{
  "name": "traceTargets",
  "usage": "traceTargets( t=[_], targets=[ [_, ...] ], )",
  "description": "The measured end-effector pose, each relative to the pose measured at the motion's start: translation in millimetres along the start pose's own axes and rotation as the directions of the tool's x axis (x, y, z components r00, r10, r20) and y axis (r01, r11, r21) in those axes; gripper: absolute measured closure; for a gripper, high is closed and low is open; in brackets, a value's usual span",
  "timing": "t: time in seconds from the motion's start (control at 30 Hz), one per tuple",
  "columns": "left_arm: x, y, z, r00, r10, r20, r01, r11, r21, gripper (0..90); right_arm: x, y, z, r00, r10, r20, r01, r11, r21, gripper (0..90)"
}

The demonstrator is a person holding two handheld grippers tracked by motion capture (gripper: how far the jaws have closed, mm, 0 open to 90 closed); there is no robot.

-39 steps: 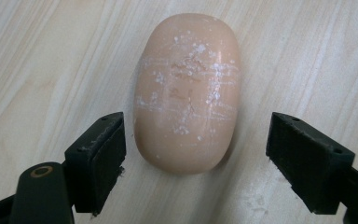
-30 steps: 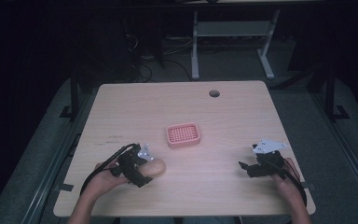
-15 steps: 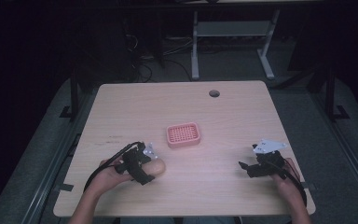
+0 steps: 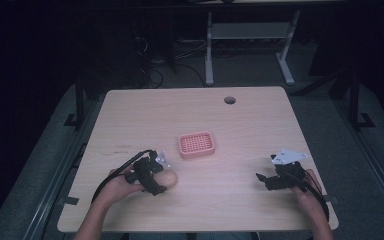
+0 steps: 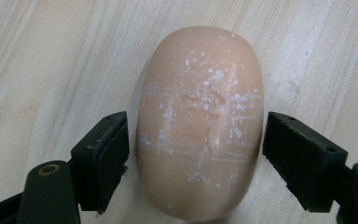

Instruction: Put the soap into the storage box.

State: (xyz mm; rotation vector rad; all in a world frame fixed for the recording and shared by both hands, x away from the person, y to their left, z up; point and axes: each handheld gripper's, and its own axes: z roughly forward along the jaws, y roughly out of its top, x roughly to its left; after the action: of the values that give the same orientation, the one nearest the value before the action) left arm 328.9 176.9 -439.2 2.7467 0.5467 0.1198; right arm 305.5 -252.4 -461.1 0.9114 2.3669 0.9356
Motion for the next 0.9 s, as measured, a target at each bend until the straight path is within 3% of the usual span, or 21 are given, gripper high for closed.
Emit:
traceTargets(
  t=[0.7,0.77,0.9],
  targets=[
    [1.5,2.3,4.4,0.9998,0.004,0.017,-0.005,1.0000,0.008,31.4,-2.3,-1.3,-0.6,1.0000,-0.003,0.001,0.003,1.000,-0.002,13.9],
    [1.5,2.2,4.3,0.9998,0.002,0.019,-0.002,1.0000,0.007,31.6,-0.6,-0.8,-0.7,0.9998,0.021,-0.004,-0.021,1.000,-0.008,13.9],
    [1.8,1.8,4.0,0.9998,0.006,0.022,-0.006,1.0000,0.007,31.8,-0.9,-1.0,-1.1,0.9998,0.019,-0.001,-0.019,1.000,-0.007,13.9]
  ],
)
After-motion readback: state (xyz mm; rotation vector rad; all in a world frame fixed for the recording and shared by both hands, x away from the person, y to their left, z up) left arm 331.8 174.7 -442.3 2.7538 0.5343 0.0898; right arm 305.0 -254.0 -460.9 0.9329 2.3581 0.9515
